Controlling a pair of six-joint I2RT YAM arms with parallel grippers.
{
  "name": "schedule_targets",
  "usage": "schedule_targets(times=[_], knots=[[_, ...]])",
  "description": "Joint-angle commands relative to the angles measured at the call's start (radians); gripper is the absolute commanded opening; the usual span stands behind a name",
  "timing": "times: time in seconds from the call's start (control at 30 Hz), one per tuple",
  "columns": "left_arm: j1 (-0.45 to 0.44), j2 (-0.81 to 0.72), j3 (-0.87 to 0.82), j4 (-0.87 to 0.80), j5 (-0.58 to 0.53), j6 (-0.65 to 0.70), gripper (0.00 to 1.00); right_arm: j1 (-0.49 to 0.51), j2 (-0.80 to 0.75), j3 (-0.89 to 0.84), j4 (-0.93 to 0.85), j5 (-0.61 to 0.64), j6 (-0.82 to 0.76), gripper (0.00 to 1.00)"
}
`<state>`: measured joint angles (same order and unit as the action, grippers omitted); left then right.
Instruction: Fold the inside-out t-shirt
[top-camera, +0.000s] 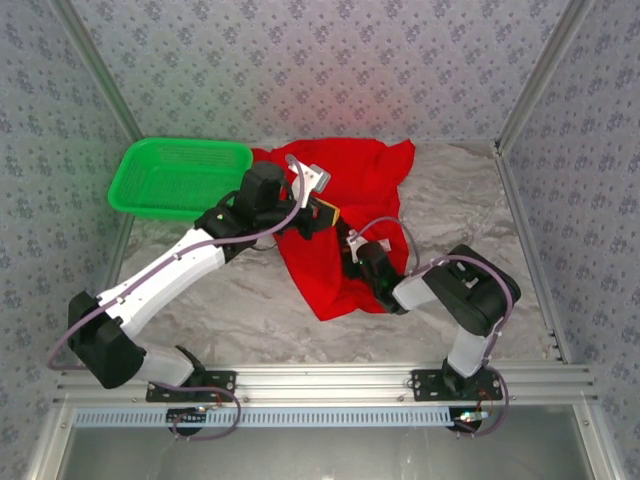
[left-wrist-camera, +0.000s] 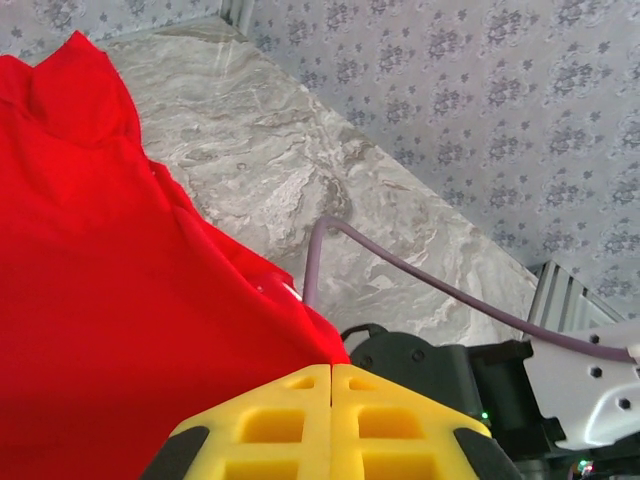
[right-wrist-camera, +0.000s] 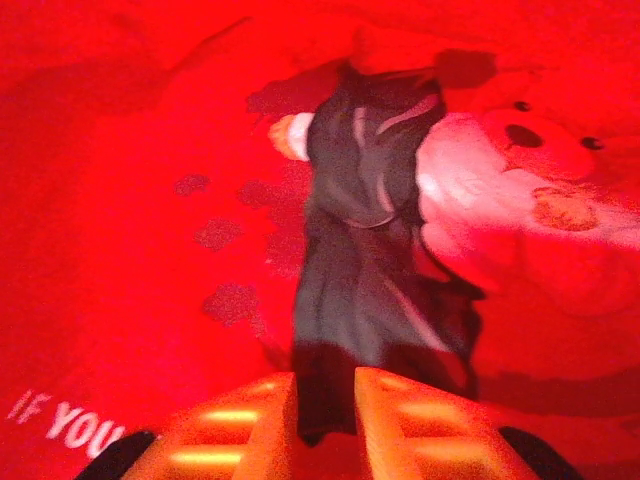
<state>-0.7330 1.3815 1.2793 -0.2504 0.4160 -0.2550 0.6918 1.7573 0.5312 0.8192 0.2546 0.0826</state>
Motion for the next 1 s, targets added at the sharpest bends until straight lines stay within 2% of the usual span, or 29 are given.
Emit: schedule_targets(times=[0.0,0.3,0.43,0.5,0.73,0.9,0.97], knots=[[-0.008,-0.041,0.001,0.072,0.062,0.001,0.0,0.008,-0.031,0.06,-0.092,0.032,-0.002,0.23],[-0.142,0.02,0.112,0.097,-0.032,-0.004,0.0,0.09,-0.022,0.049,-0.089,0.174,-0.083,0.22],[-0.165,0.054,0.175,0.066,-0.129,-0.016,0.0,0.158,-0.028,0.024,-0.044,0.272,-0.146,0.22],[-0.166,0.065,0.193,0.056,-0.143,-0.023,0.0,0.177,-0.031,0.011,-0.026,0.296,-0.16,0.22],[-0.187,0.053,0.182,0.067,-0.054,-0.018,0.0,0.145,-0.029,0.074,-0.137,0.288,-0.108,0.26],[-0.187,-0.004,0.118,0.103,-0.013,-0.016,0.0,0.056,-0.053,0.122,-0.261,0.287,0.023,0.27],[-0.187,-0.019,0.098,0.126,0.037,-0.016,0.0,0.025,-0.062,0.136,-0.294,0.28,0.065,0.27]])
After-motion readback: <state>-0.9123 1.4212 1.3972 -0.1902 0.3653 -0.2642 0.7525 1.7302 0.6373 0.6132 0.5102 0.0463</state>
